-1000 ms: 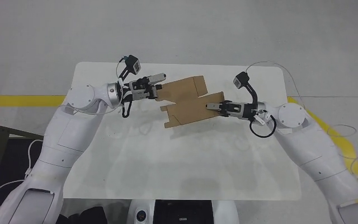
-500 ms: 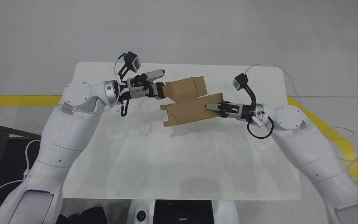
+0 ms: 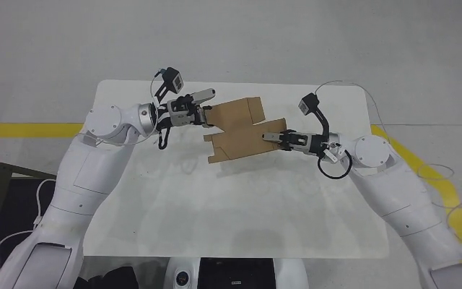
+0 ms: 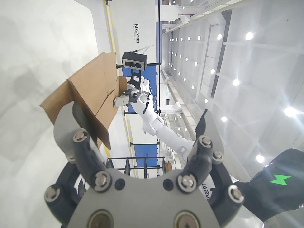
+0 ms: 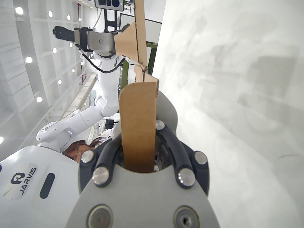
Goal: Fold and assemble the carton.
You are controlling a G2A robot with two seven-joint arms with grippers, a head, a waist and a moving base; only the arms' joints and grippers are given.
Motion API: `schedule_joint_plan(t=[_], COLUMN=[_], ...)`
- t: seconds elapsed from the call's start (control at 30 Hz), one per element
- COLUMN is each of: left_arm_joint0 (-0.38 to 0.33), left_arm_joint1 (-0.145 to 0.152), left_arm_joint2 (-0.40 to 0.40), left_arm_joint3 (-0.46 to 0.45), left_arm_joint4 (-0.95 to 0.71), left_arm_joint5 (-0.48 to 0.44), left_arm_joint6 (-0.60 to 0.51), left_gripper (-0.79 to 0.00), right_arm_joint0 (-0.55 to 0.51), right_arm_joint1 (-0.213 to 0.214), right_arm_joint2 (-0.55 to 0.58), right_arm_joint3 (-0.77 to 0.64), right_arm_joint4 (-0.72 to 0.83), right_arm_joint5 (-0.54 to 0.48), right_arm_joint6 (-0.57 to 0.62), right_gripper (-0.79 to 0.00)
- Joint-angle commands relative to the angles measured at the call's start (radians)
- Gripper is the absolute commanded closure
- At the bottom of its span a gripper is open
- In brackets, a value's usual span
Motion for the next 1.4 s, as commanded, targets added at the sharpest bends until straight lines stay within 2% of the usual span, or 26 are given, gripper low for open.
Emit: schedule_joint_plan(t=[0.0,0.3,0.33,0.37,0.4,0.47,0.6,0.83,1.03,1.3,1.37], left_arm_joint0=[-0.003,-0.009,-0.007,-0.004,-0.003,0.0,0.001,0.007,0.02,0.024,0.024], left_arm_joint1=[-0.003,-0.005,-0.006,-0.006,-0.006,-0.006,-0.006,-0.003,-0.001,-0.002,-0.003], left_arm_joint2=[0.008,0.009,0.007,0.005,0.004,0.003,0.004,0.004,0.002,0.005,0.005], left_arm_joint3=[0.01,0.035,0.035,0.035,0.036,0.038,0.04,0.037,0.027,0.017,0.019], left_arm_joint4=[0.001,0.066,0.065,0.063,0.065,0.071,0.099,0.169,0.202,0.222,0.223], left_arm_joint5=[-0.001,-0.024,-0.024,-0.025,-0.027,-0.027,-0.027,-0.034,-0.04,-0.044,-0.044], left_arm_joint6=[0.002,0.018,0.023,0.025,0.027,0.029,0.032,0.026,0.021,0.015,0.014], left_gripper=[-0.785,-0.776,-0.533,-0.336,-0.228,-0.179,-0.259,-0.286,-0.268,-0.114,-0.037], right_arm_joint0=[-0.002,-0.014,-0.015,-0.017,-0.018,-0.02,-0.022,-0.027,-0.032,-0.037,-0.038], right_arm_joint1=[-0.002,-0.007,-0.007,-0.008,-0.009,-0.012,-0.015,-0.02,-0.025,-0.031,-0.032], right_arm_joint2=[0.004,0.029,0.03,0.031,0.031,0.033,0.038,0.049,0.055,0.065,0.068], right_arm_joint3=[0.0,-0.013,-0.015,-0.018,-0.02,-0.021,-0.02,-0.019,-0.02,-0.017,-0.016], right_arm_joint4=[-0.002,-0.01,-0.011,-0.013,-0.015,-0.017,-0.021,-0.029,-0.041,-0.049,-0.051], right_arm_joint5=[-0.001,0.004,0.006,0.008,0.009,0.009,0.01,0.015,0.019,0.021,0.021], right_arm_joint6=[0.0,0.003,0.002,0.002,0.002,0.001,0.005,0.006,0.007,0.009,0.011], right_gripper=[0.0,0.0,0.0,0.0,0.0,0.0,0.0,0.0,0.0,0.0,0.0])
